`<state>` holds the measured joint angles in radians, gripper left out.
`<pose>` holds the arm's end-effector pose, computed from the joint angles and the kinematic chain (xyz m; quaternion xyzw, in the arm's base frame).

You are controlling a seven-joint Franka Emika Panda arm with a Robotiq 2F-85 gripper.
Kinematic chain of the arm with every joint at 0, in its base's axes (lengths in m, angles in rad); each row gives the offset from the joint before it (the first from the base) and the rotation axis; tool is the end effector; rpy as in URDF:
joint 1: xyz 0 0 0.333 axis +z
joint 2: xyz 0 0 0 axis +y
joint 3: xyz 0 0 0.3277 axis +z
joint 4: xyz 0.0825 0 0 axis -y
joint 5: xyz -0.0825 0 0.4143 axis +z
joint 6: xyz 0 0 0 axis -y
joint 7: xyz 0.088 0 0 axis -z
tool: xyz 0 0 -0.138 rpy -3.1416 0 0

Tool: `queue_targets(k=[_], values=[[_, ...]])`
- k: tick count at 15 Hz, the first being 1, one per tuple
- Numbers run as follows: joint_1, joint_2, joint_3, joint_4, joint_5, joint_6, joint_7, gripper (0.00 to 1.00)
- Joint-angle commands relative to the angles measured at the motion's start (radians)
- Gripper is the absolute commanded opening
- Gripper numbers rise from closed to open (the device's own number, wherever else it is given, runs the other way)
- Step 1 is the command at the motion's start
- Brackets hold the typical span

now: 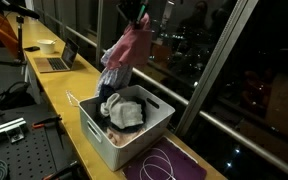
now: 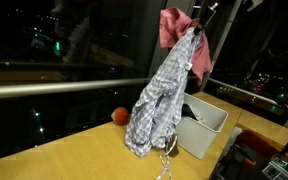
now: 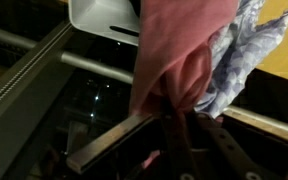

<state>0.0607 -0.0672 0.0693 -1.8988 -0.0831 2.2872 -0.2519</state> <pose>0.6168 0.0777 0.5532 0.9518 0.2043 0.2227 0.0526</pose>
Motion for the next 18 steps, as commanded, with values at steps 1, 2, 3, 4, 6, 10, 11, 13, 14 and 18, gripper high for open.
queue_targets(k=[1,2,3,4,6,10,11,13,14,18], values=[[-0.030,-0.020,-0.050,0.111,0.033,-0.084,-0.065,0.03],[-0.038,-0.017,-0.063,0.138,0.032,-0.095,-0.072,0.03],[-0.045,-0.015,-0.074,0.159,0.031,-0.104,-0.078,0.03],[-0.052,-0.010,-0.083,0.183,0.029,-0.110,-0.083,0.03],[-0.063,-0.003,-0.100,0.220,0.033,-0.119,-0.093,0.03],[-0.078,0.008,-0.120,0.281,0.035,-0.137,-0.102,0.03],[-0.080,0.010,-0.123,0.291,0.034,-0.139,-0.103,0.03],[-0.086,0.014,-0.127,0.316,0.032,-0.146,-0.104,0.03],[-0.090,0.016,-0.129,0.329,0.031,-0.150,-0.108,0.03],[-0.112,0.025,-0.152,0.388,0.035,-0.158,-0.139,0.03]])
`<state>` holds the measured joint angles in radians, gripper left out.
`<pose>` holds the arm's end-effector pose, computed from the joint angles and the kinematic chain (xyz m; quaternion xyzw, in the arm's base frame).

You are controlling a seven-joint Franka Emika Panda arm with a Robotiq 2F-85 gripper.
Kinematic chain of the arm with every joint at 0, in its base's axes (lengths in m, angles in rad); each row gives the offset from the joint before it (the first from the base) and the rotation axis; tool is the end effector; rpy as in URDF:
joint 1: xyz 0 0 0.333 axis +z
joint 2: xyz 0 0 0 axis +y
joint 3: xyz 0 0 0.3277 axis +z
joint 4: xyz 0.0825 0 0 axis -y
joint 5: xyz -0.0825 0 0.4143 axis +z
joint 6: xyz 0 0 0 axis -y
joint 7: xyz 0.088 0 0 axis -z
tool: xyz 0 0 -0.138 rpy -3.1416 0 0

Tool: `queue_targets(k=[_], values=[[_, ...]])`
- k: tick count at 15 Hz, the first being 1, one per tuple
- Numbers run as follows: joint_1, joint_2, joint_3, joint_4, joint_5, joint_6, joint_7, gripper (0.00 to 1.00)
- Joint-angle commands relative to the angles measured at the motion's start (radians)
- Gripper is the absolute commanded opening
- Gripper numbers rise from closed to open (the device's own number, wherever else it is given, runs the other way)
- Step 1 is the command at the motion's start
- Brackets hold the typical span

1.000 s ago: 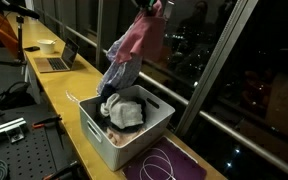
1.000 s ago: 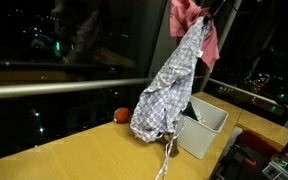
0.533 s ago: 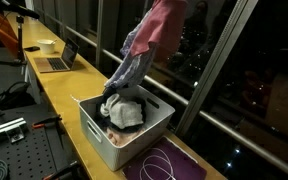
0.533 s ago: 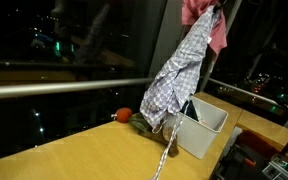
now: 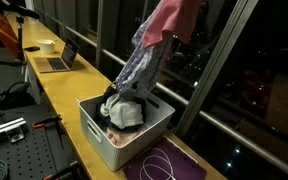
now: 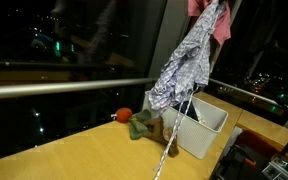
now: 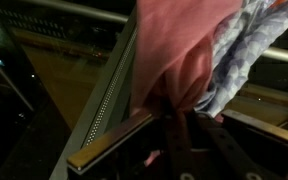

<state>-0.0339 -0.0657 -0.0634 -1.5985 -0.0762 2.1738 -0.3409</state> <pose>0.6212 -0.0670 0.7057 0.9402 0.1252 0.2997 0.1022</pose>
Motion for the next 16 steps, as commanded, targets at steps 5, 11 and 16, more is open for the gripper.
queue_targets(k=[5,11,16], values=[[-0.047,0.037,-0.053,0.182,0.033,-0.080,-0.099,0.03],[-0.067,0.078,-0.068,0.332,0.031,-0.142,-0.136,0.03],[-0.084,0.151,-0.066,0.533,0.040,-0.239,-0.166,0.03]])
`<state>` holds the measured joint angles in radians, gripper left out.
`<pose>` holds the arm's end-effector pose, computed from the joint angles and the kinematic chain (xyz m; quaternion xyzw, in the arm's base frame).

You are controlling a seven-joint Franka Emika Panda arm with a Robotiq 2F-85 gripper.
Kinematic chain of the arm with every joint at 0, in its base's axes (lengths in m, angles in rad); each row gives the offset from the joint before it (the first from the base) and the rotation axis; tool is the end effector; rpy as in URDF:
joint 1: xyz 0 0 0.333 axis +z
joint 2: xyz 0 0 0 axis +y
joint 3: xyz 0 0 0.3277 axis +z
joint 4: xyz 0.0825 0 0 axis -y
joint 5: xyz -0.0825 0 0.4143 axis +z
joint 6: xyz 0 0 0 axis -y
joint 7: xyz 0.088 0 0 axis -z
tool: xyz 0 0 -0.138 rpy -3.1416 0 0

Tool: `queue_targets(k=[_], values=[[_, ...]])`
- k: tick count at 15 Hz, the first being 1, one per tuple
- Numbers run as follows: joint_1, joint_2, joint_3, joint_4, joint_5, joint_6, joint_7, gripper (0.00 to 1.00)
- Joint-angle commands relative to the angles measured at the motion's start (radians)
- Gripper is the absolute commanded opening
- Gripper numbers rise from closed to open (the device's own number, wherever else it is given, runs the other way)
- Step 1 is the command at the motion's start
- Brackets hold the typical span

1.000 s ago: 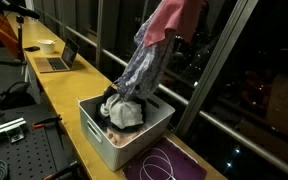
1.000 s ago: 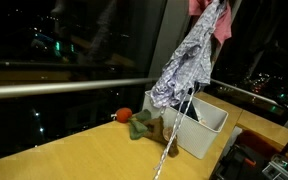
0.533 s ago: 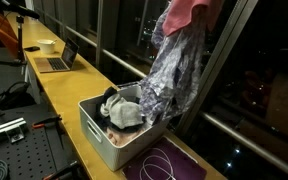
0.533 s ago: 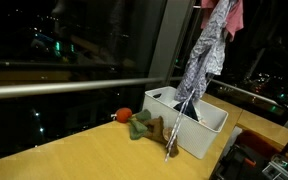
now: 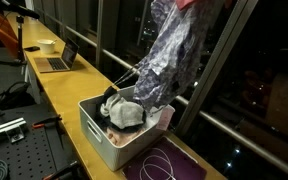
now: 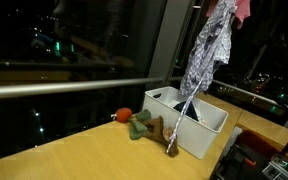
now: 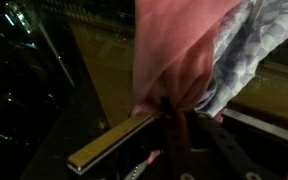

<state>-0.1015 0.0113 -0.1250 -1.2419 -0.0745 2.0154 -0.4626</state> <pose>0.5959 -0.1432 0.8287 0.9208 0.1119 0.3371 0.1612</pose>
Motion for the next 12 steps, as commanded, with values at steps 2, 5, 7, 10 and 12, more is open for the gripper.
queue_targets(k=[2,5,7,10,12], values=[[-0.023,0.103,-0.002,0.264,0.039,-0.126,-0.053,0.03],[-0.033,0.139,0.003,0.396,0.033,-0.193,-0.058,0.03],[-0.037,0.158,0.006,0.480,0.027,-0.237,-0.059,0.03],[-0.042,0.188,0.009,0.588,0.025,-0.292,-0.064,0.03],[-0.029,0.192,0.001,0.608,0.026,-0.306,-0.062,0.03]])
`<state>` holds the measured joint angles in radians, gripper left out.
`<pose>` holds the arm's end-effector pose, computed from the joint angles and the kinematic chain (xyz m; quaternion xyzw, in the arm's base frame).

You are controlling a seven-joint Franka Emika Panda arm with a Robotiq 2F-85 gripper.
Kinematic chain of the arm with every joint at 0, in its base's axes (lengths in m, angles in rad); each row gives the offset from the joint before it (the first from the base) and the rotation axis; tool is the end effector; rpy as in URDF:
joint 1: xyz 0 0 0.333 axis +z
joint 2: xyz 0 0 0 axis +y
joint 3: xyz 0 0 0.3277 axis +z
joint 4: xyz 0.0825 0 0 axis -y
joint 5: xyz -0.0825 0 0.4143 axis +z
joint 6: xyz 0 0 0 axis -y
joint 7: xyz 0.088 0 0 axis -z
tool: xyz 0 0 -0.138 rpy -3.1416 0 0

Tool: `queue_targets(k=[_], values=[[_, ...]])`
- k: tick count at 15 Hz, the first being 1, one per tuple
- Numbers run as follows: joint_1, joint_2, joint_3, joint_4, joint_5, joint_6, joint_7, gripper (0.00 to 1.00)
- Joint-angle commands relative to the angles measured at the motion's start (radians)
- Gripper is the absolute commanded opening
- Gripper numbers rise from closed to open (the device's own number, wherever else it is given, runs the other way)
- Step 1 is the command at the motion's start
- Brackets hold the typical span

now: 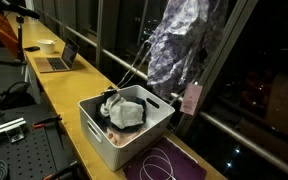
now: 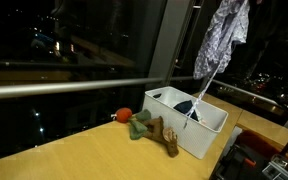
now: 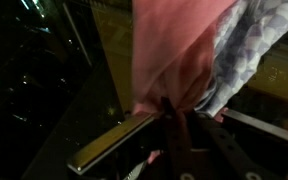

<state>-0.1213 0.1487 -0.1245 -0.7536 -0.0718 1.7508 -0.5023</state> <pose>0.5488 -0.1342 0.9421 0.9032 0.1122 0.3678 0.1905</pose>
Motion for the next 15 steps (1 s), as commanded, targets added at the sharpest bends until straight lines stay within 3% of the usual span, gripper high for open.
queue_targets(k=[1,8,15], values=[[-0.002,0.060,0.004,0.121,0.016,-0.040,-0.014,0.03],[0.107,0.045,0.040,0.010,-0.043,-0.023,0.060,0.03],[0.195,-0.053,0.045,-0.341,-0.071,0.080,0.148,0.03]])
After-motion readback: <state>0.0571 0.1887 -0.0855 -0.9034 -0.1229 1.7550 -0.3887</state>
